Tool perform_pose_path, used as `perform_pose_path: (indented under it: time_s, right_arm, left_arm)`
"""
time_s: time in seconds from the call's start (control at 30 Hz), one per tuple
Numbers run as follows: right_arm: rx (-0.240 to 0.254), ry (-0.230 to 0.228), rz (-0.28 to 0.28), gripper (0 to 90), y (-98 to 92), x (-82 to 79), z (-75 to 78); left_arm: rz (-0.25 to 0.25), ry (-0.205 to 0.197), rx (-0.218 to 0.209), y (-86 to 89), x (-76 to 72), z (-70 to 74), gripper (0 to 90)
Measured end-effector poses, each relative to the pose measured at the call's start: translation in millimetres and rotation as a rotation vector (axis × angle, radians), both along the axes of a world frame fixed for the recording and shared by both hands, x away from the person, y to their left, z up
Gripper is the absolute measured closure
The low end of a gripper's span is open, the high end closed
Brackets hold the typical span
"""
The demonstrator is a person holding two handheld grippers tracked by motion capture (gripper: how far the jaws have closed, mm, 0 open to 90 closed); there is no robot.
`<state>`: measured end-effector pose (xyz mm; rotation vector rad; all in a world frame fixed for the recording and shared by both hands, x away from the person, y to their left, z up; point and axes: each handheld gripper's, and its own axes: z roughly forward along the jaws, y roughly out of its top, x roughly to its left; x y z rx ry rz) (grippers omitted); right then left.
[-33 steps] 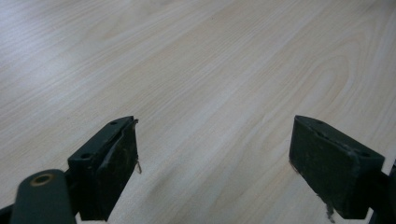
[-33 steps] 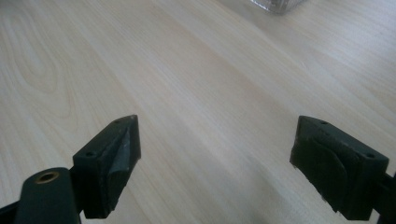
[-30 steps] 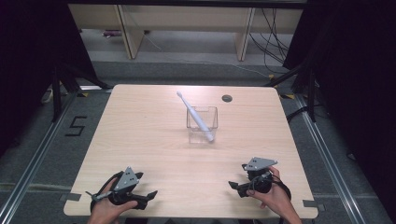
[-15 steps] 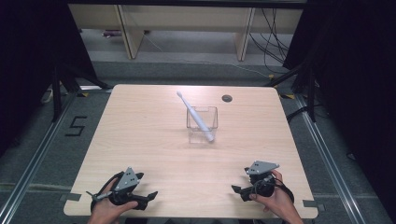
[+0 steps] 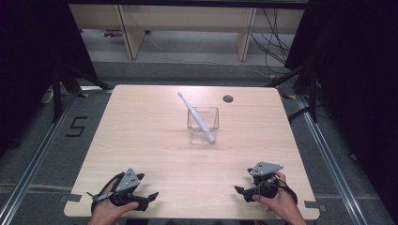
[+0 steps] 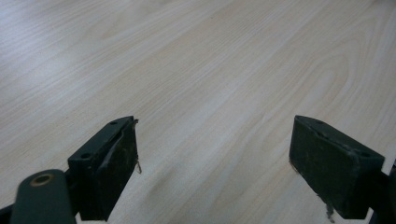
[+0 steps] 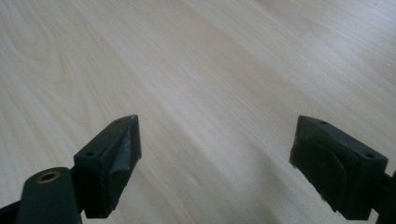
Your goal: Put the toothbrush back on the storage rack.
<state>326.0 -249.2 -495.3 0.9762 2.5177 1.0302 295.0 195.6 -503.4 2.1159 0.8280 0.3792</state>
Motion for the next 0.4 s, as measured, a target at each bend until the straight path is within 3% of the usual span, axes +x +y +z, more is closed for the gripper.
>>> perform_pose_path:
  time_s: [0.4]
  right_arm:
    - [-0.008, -0.012, 0.001, 16.7, -2.0, 2.0, -0.9]
  left_arm:
    - [-0.003, -0.012, 0.003, 0.0, 0.5, 0.1, 14.9]
